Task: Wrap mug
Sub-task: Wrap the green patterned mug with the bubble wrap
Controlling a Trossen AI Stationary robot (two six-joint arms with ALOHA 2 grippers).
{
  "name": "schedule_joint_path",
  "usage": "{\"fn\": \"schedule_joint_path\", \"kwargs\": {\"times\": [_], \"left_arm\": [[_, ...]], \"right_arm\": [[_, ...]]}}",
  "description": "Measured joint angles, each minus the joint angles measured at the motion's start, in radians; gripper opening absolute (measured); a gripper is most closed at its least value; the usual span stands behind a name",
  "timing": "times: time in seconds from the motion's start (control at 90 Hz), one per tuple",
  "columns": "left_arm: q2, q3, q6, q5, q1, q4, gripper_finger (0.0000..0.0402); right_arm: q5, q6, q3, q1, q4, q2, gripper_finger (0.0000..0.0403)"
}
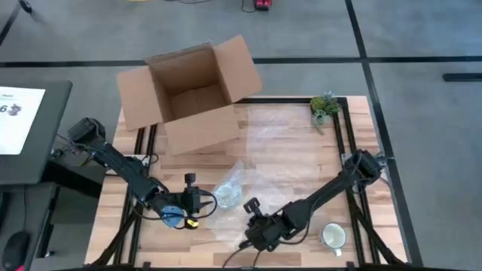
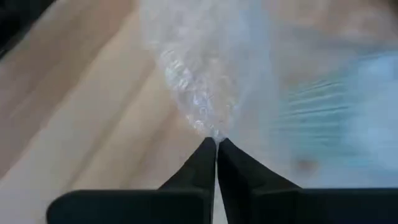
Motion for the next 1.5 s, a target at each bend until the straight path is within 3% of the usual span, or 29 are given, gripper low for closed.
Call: {"fn": "schedule_joint_path", "kwargs": {"times": [0.167, 0.544, 0.878, 1.1, 1.311, 1.5], "left_arm": [[0.001, -0.066, -0.021, -0.001, 0.017, 0.05, 0.0077], [0.001, -0.137, 0.053, 0.021, 0.035, 0.24, 0.0077], [0.001, -0.137, 0.07, 0.026, 0.035, 0.275, 0.0077], [-0.005, -0.107, 0.167, 0.026, 0.024, 0.339, 0.0077], [-0.016, -0.048, 0.226, 0.078, 0.012, 0.345, 0.0077], [-0.01, -0.054, 0.195, 0.124, 0.018, 0.338, 0.0077]], "right_arm": [[0.099, -0.04, 0.062, -0.044, 0.033, 0.0, 0.0], [0.113, -0.025, 0.062, -0.168, 0.175, 0.003, 0.0], [-0.015, 0.094, 0.018, -0.237, 0.188, 0.003, 0.0], [-0.12, 0.175, -0.035, -0.276, 0.182, 0.003, 0.0], [-0.125, 0.197, -0.046, -0.298, 0.208, 0.003, 0.0001], [-0.136, 0.198, -0.032, -0.302, 0.227, 0.003, 0.0043]]}}
